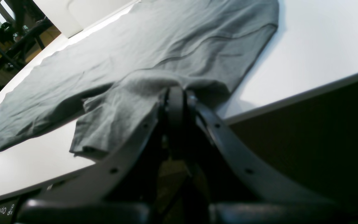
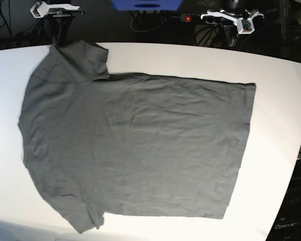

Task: Fold the T-shirt properly

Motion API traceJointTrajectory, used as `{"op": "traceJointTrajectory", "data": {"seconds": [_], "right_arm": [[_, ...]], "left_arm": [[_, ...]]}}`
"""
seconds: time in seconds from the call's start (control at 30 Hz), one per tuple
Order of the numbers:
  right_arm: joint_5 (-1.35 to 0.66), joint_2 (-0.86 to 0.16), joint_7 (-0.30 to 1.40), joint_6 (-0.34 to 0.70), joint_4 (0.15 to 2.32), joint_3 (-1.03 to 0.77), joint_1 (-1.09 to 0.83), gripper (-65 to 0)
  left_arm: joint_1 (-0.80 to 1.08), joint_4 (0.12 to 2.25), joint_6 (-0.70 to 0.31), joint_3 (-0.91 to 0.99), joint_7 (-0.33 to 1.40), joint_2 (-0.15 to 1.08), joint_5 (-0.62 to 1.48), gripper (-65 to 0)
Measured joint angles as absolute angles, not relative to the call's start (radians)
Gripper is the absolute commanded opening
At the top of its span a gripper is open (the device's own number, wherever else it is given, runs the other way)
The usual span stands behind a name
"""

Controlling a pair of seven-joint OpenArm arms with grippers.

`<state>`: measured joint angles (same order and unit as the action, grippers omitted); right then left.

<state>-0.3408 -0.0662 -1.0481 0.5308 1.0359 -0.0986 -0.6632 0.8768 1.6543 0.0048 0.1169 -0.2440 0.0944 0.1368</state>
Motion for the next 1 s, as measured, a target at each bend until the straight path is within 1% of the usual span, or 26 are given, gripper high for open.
{"op": "traceJointTrajectory", "data": {"seconds": [0.33, 0.5, 0.63, 0.83, 1.0], "right_arm": [[-0.339, -0.069, -1.056, 0.531, 1.039, -0.099, -0.69, -64.9], [-0.333, -0.088, -1.048, 0.531, 1.087, -0.099, -0.709, -64.9], [-0.336, -0.105, -1.05, 0.531, 1.12, -0.099, -0.713, -64.9], [-0.333, -0.113, -1.048, 0.531, 1.115, -0.099, -0.712, -64.9], [-0.332, -0.115, -1.048, 0.531, 1.115, -0.099, -0.707, -64.9]], "left_arm": [[0.899, 1.674, 0.004, 0.116, -0.241, 0.094, 0.139, -63.8], [0.9, 1.77, -0.006, 0.16, -0.231, 0.064, 0.139, -63.8], [0.883, 1.827, 0.007, 0.223, -0.059, 0.038, 0.139, -63.8], [0.786, 1.888, -0.005, 0.309, 0.167, 0.043, 0.136, -63.8], [0.693, 1.892, -0.003, 0.394, 0.346, 0.044, 0.134, -63.8]]}}
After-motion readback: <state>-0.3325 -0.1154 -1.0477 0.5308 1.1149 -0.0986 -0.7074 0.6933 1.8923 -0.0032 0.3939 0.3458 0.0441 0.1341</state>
